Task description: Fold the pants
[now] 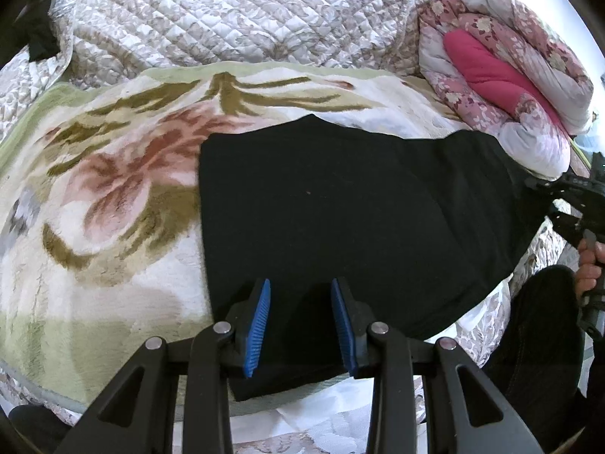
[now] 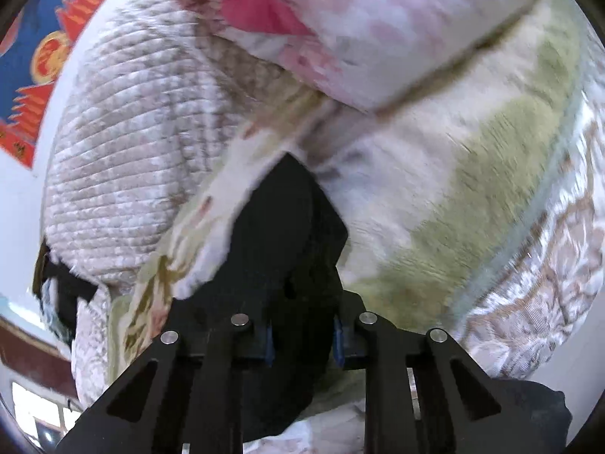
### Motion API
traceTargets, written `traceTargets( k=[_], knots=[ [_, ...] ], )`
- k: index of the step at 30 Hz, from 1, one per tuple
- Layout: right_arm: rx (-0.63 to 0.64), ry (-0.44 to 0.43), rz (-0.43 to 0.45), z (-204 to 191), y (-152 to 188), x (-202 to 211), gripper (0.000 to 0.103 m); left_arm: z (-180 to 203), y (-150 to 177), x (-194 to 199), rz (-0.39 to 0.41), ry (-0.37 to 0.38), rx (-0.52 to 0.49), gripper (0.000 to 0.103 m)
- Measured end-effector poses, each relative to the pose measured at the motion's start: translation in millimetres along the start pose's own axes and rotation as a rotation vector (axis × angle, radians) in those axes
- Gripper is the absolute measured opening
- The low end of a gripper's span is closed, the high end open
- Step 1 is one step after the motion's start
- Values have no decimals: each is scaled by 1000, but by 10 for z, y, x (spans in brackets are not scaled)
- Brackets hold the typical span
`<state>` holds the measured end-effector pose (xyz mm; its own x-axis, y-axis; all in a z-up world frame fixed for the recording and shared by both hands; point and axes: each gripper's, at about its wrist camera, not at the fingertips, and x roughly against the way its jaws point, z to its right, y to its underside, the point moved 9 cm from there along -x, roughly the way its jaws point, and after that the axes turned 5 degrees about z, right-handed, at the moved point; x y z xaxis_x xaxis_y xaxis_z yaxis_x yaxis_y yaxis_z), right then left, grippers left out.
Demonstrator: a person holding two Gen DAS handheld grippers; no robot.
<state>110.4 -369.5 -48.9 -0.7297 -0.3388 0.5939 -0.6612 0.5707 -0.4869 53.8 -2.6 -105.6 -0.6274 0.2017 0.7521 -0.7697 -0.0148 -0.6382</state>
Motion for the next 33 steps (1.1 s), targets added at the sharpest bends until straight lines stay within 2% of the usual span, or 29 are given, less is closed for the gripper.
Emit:
traceTargets(
  k=[4, 7, 11, 15, 19, 22, 26, 28, 29, 30, 32, 33],
  knots=[
    [126, -108, -3, -632, -28, 67, 21, -128, -49, 42, 18, -13, 33, 36],
    [226, -190, -32, -1151, 88, 51, 21, -269, -95, 90, 37, -30, 63, 36],
    [375, -288, -105, -1830, 481, -59, 21, -483, -131, 183, 65, -53, 111, 36],
    [486, -339, -213, -2194, 1050, -274, 21, -688, -127, 301, 91, -75, 152, 36],
    [591, -360, -378, -2346, 1816, -622, 21, -863, -75, 400, 105, -91, 183, 36],
    [686, -316, -468, -2259, 2289, -852, 21, -978, -9, 463, 109, -101, 207, 36],
    [726, -290, -463, -2271, 2379, -909, 21, -1092, 47, 504, 111, -110, 232, 36],
    [732, -293, -471, -2277, 2392, -921, 26, -1128, 66, 520, 114, -112, 241, 36],
    [740, -293, -482, -2273, 2437, -929, 30, -1138, 68, 520, 115, -111, 244, 36],
    [743, -307, -494, -2301, 2480, -912, 39, -1148, 66, 515, 115, -110, 247, 36],
    [727, -371, -518, -2369, 2524, -785, 49, -1158, 64, 516, 114, -109, 249, 36],
    [718, -417, -521, -2442, 2524, -699, 49, -1158, 62, 522, 115, -110, 249, 36]
  ],
)
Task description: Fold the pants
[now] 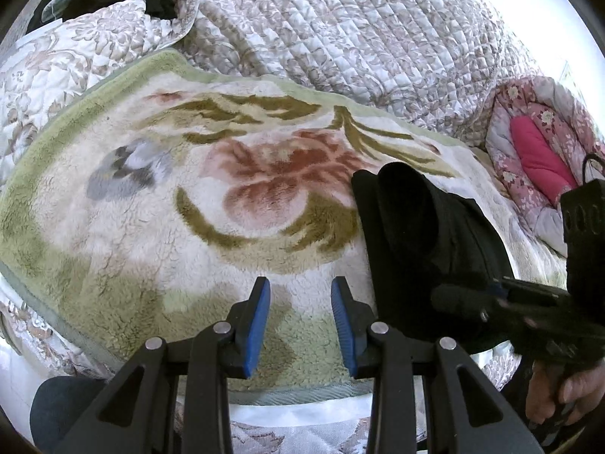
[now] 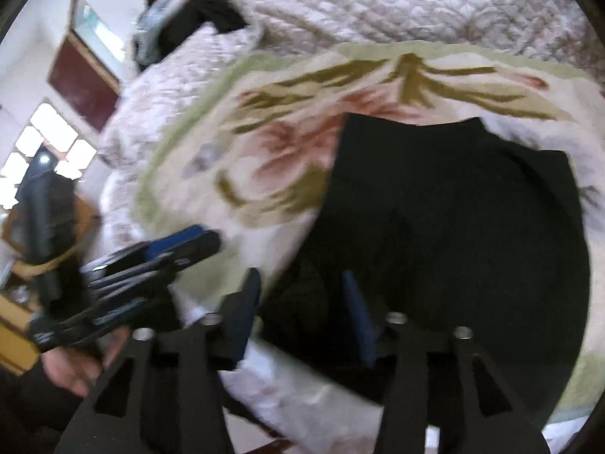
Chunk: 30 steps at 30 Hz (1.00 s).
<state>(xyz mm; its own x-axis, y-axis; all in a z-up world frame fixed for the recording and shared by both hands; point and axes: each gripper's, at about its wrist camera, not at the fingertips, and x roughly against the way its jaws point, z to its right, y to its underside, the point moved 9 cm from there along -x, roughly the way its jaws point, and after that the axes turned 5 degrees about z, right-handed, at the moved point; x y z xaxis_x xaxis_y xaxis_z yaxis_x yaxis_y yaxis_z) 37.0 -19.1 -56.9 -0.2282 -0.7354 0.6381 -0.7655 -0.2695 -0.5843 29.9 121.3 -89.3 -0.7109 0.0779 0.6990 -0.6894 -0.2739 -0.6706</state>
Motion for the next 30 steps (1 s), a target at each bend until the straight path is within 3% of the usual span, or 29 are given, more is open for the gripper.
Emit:
traceTargets(
  k=[4, 9, 11, 12, 17, 24, 30],
  knots=[
    [35, -14, 132, -61, -175, 338, 49, 7, -26, 1, 6, 1, -8, 36],
    [-76, 197, 213, 623, -105, 614, 45, 140, -98, 8, 14, 19, -32, 36],
    [-122, 274, 182, 916, 69, 586, 39, 228, -140, 3, 18, 36, -50, 36],
    [-142, 277, 124, 1007, 199, 500, 36, 284, -162, -9, 19, 45, -60, 36],
    [-113, 131, 129, 814, 161, 553, 36, 613, -286, -87, 14, 96, -107, 36],
    [-97, 240, 203, 1244, -270, 656, 36, 1155, -503, -330, 25, 155, -198, 36],
    [-27, 326, 159, 1537, -477, 407, 35, 1206, -367, -806, -42, 105, -233, 36]
  ],
)
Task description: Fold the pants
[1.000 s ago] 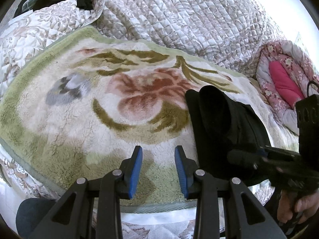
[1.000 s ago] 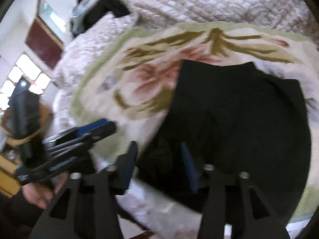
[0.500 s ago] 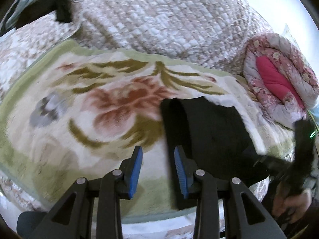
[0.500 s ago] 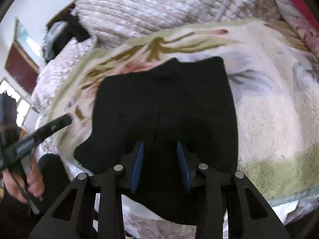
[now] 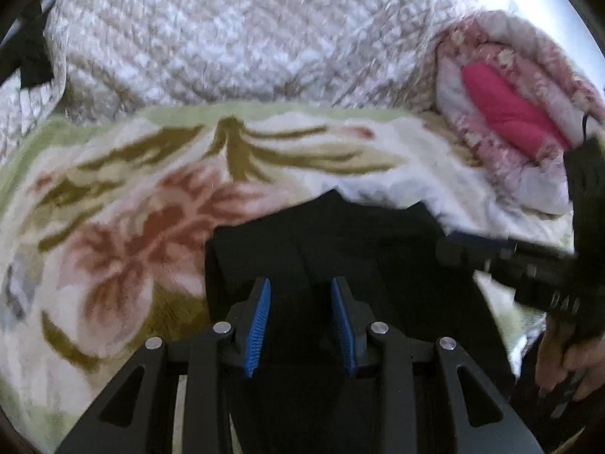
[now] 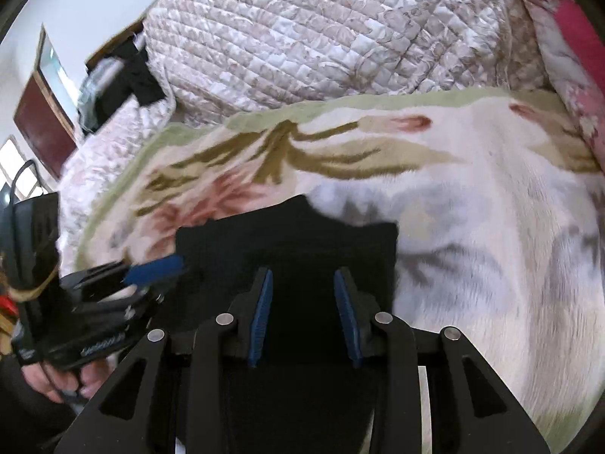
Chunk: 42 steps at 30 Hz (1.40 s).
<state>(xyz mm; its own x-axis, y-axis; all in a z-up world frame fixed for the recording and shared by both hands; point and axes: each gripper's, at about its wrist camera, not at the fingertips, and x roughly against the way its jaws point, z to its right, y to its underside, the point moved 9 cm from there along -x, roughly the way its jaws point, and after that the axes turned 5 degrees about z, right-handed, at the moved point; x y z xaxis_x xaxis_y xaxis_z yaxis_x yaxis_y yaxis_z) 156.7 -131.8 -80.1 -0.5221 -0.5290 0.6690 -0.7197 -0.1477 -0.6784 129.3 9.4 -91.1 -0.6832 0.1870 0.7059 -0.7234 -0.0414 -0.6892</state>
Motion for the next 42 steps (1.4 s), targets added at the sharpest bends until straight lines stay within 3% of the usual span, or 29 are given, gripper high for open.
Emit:
traceTargets(
  k=[3, 8, 17, 22, 34, 39, 42],
  knots=[
    [-11, 23, -39, 141, 72, -176, 34, -37, 46, -20, 6, -5, -7, 39],
    [8, 42, -8, 180, 73, -198, 32, -39, 56, -74, 7, -12, -20, 43],
    [33, 52, -35, 145, 108, -174, 36, -68, 63, -88, 29, 12, 0, 46],
    [8, 59, -78, 158, 219, -65, 37, -73, 70, -70, 36, 26, -5, 46],
    [4, 145, -19, 40, 495, 483, 40, -113, 99, -4, 28, 7, 5, 46],
    [71, 150, 2, -192, 729, 700, 40, -207, 214, 227, 29, -31, 15, 44],
    [99, 143, -33, -265, 946, 625, 40, -178, 323, 440, 52, -20, 7, 44]
  ],
)
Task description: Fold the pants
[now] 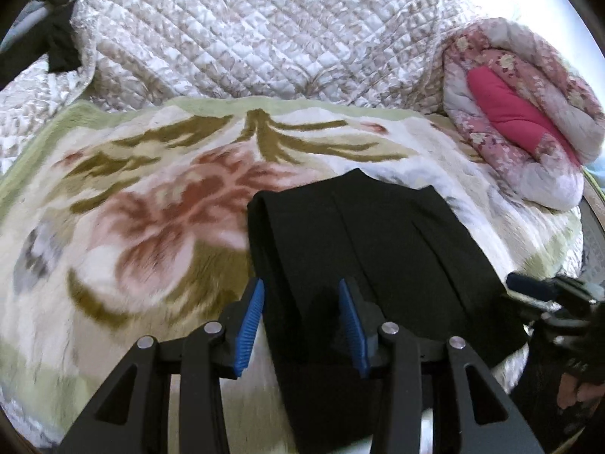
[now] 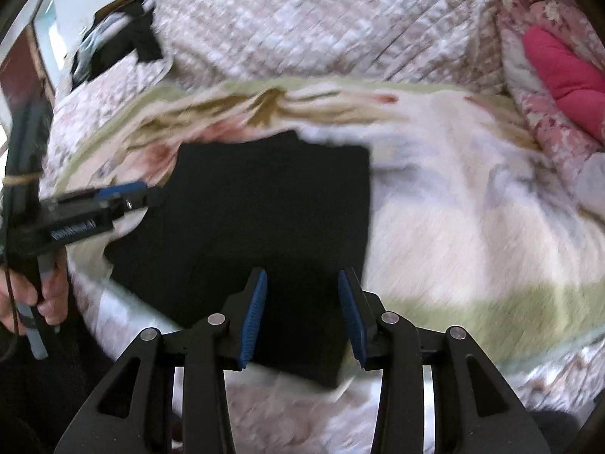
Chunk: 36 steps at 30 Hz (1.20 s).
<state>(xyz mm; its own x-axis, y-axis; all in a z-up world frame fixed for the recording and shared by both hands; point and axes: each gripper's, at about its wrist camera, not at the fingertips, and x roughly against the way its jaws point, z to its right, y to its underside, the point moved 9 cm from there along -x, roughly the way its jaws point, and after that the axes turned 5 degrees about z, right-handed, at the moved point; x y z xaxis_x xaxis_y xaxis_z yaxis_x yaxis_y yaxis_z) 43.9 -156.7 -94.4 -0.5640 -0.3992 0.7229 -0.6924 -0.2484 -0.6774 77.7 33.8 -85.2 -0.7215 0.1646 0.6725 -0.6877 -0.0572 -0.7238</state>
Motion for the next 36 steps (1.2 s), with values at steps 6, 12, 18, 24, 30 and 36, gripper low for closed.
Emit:
traceTargets(
  k=[6, 12, 18, 24, 30, 36],
  knots=[
    [3, 3, 2, 14, -14, 10, 41, 10, 296, 76, -31, 6, -2, 47],
    [-52, -14, 8, 70, -19, 149, 41, -141, 270, 216, -45, -31, 37, 46],
    [-110, -45, 13, 146, -17, 240, 41, -195, 283, 325, -59, -51, 54, 46],
    [-122, -66, 33, 142, -115, 314, 41, -129, 226, 360, -59, -51, 48, 46],
    [-155, -87, 37, 169, -137, 331, 41, -109, 172, 366, -55, -53, 49, 46],
    [-204, -100, 42, 268, -171, 336, 41, -90, 154, 331, -61, -49, 53, 46]
  ],
)
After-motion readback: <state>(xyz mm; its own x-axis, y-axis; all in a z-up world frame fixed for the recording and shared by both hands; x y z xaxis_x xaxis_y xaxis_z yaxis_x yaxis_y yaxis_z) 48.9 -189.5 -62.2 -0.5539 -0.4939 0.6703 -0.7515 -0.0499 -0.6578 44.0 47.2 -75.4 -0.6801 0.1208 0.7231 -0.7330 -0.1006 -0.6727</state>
